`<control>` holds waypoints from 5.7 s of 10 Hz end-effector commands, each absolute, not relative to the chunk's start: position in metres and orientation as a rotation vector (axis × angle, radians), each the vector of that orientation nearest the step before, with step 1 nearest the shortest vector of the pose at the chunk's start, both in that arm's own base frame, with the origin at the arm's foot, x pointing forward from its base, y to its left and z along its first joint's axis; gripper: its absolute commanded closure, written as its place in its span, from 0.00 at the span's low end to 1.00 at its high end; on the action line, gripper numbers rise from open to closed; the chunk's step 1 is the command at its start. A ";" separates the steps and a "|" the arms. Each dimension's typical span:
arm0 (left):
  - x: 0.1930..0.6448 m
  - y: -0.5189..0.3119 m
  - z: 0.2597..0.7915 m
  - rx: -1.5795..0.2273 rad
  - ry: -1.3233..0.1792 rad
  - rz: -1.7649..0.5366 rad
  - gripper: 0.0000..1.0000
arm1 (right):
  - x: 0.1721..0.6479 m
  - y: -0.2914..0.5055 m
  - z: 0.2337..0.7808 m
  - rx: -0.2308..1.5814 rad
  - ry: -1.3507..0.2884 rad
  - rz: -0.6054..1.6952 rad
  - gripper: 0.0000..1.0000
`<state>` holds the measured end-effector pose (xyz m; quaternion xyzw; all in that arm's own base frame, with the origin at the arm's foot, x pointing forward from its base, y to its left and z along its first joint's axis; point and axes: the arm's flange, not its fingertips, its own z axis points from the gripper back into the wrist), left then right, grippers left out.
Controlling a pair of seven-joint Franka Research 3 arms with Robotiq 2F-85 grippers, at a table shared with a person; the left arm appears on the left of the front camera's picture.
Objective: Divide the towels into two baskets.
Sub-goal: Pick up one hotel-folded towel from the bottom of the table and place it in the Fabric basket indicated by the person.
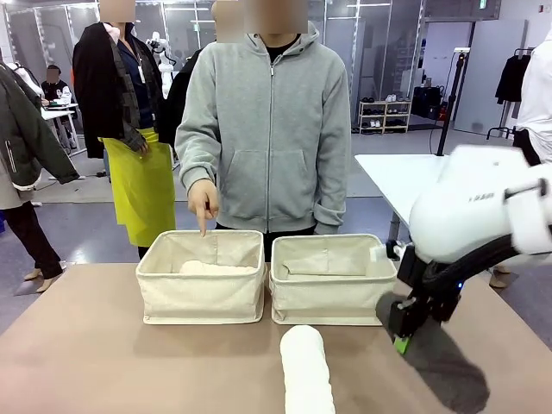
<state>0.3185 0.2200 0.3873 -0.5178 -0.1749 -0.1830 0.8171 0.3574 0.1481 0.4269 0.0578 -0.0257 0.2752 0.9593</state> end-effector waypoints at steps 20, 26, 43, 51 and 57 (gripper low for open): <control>0.315 0.222 0.391 -1.098 -0.369 -0.391 0.00 | 0.439 0.457 0.545 -0.391 -0.236 1.876 0.44; 0.315 0.222 0.391 -1.098 -0.369 -0.391 0.00 | 0.483 0.554 0.504 -0.453 -0.309 1.942 0.44; 0.315 0.222 0.391 -1.098 -0.369 -0.391 0.00 | 0.538 0.604 0.439 -0.319 -0.281 1.763 0.00; 0.315 0.222 0.391 -1.098 -0.369 -0.391 0.00 | 0.537 0.593 0.431 -0.325 -0.287 1.782 0.00; 0.315 0.222 0.391 -1.098 -0.369 -0.391 0.00 | 0.537 0.593 0.431 -0.325 -0.287 1.782 0.00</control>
